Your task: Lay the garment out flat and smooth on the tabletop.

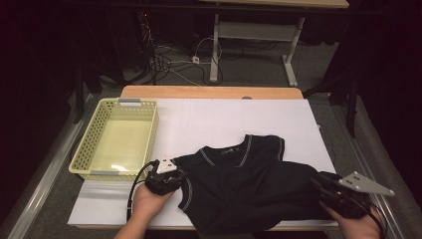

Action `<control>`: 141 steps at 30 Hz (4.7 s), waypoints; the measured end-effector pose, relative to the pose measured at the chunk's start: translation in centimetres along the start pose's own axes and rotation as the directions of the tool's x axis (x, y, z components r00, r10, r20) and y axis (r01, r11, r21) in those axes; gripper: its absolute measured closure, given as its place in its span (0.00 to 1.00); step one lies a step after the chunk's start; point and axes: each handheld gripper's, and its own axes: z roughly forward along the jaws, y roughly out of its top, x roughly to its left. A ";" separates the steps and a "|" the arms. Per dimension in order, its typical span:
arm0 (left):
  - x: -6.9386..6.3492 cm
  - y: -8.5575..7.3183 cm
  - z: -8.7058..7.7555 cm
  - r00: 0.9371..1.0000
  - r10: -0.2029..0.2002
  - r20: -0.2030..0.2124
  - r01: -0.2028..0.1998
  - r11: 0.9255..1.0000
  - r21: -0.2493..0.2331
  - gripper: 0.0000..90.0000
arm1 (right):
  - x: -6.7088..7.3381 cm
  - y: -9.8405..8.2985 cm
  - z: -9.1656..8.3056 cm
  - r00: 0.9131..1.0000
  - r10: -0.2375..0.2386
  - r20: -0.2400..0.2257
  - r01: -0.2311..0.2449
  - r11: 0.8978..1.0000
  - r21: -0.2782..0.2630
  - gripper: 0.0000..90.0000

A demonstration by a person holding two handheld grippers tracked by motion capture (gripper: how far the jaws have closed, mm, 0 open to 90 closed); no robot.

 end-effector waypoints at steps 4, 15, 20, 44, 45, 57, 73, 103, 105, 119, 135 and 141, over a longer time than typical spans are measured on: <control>-0.2 0.0 -0.2 0.999 -0.031 -0.030 0.031 0.999 -0.008 0.60 | 1.4 3.0 2.6 0.998 -0.050 -0.027 0.050 0.999 0.003 0.74; -3.8 0.6 -1.1 0.993 -0.112 0.039 0.112 0.994 0.022 0.21 | 4.3 7.0 12.3 0.995 -0.087 -0.047 0.094 0.981 0.169 0.43; -4.4 0.2 -1.1 0.997 -0.076 -0.001 0.076 0.996 0.056 0.17 | 3.4 4.7 14.7 1.000 -0.004 -0.024 0.011 0.958 0.286 0.22; -2.8 2.5 1.3 0.984 -0.176 -0.029 0.178 0.973 0.149 0.15 | 0.5 5.3 16.8 0.994 0.082 -0.073 -0.059 0.959 0.278 0.23; -3.0 3.0 1.7 0.987 -0.154 -0.042 0.159 0.973 0.167 0.16 | 0.5 5.0 17.3 0.990 0.103 -0.100 -0.068 0.952 0.300 0.22; -4.0 4.3 1.0 0.999 0.041 0.018 -0.042 0.993 0.111 0.90 | 2.1 4.1 15.7 0.981 -0.014 -0.196 0.048 0.985 0.167 0.88; 0.2 13.4 0.3 0.994 0.064 -0.086 -0.065 0.998 -0.009 0.90 | -2.6 11.7 10.3 0.997 -0.030 -0.068 0.023 0.996 -0.090 0.92; -2.5 1.8 -1.8 1.000 0.023 0.017 -0.020 0.992 -0.128 0.25 | -2.7 3.3 6.9 0.999 0.013 -0.045 -0.015 0.999 -0.033 0.57; -3.1 0.5 -2.8 0.999 0.025 0.032 -0.021 0.993 -0.120 0.19 | -1.7 1.8 5.5 0.998 0.017 -0.065 -0.020 0.999 -0.036 0.57; -2.1 -2.0 -2.9 0.997 -0.038 0.069 0.052 0.976 -0.212 0.00 | 5.2 -3.4 4.1 0.975 -0.080 -0.205 0.077 0.997 -0.022 0.77; -2.6 -2.5 -2.8 0.999 0.003 0.053 0.010 0.971 -0.238 0.03 | 5.2 -4.2 6.0 0.983 -0.127 -0.130 0.130 0.991 0.014 0.78; -2.6 -2.4 -2.7 0.999 0.007 0.054 0.006 0.974 -0.227 0.03 | 5.7 -4.0 6.3 0.978 -0.184 -0.096 0.188 0.982 0.033 0.96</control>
